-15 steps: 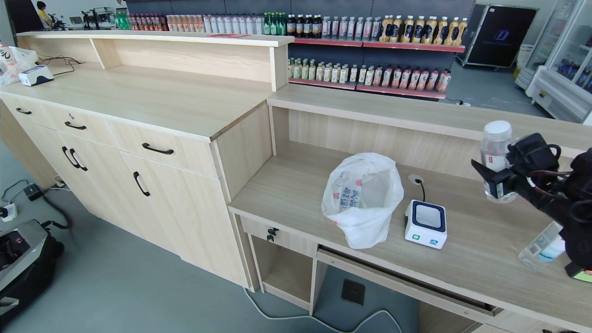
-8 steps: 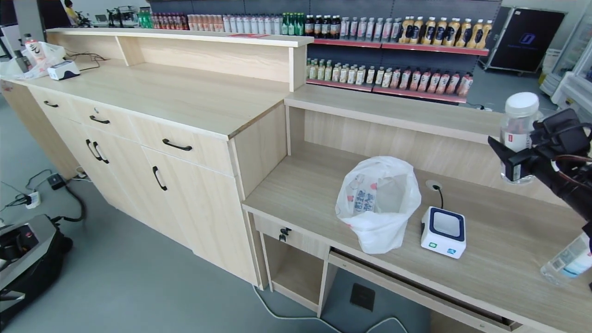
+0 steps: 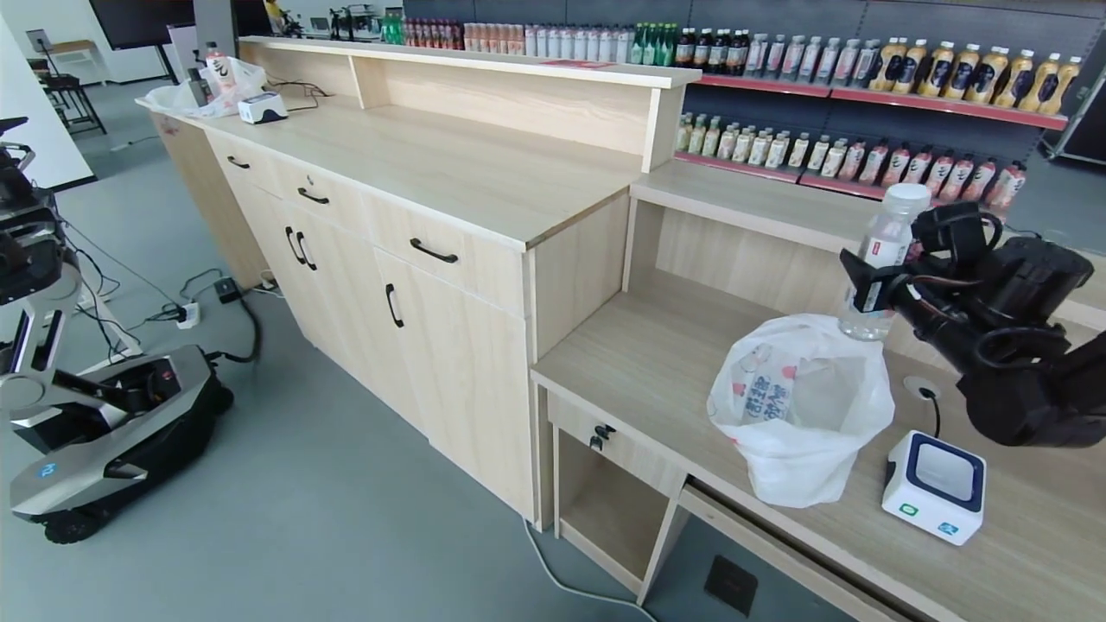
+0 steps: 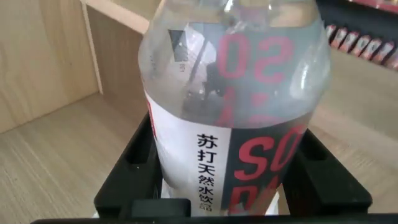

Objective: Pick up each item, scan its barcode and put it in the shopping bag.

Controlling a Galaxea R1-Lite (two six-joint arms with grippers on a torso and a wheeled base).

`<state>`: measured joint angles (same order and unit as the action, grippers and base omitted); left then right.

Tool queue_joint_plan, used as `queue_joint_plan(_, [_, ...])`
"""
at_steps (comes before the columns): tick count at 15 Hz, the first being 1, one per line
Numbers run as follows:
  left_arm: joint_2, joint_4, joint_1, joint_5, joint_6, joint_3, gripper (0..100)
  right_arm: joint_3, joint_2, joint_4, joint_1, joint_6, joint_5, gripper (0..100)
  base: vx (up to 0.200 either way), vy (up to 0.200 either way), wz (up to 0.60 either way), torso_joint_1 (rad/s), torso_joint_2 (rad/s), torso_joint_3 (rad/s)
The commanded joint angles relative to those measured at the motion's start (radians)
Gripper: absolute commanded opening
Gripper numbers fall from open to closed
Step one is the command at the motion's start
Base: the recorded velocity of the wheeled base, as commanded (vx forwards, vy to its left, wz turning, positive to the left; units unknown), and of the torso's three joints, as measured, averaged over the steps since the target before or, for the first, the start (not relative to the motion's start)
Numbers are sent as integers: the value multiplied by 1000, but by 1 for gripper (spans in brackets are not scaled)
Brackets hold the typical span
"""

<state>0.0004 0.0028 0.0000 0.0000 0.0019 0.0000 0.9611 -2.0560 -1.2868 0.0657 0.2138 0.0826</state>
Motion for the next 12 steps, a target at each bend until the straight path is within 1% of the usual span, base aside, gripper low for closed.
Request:
queue_joint_plan(1, [0,0,0,0,1,0,100,53,-173,23,12,-62,0,0,0,0,0,0,0,0])
queue_joint_plan(5, [0,0,0,0,0,0,100,65,-291,-26,29,-73,0,0,0,0,0,0,0,0])
queue_joint_plan(9, [0,0,0,0,0,0,100,148,-391,-42,35,-71,2,0,0,0,0,0,0,0])
queue_joint_plan(12, [0,0,0,0,0,0,100,251,-449,-32,40,-74,2,0,0,0,0,0,0,0])
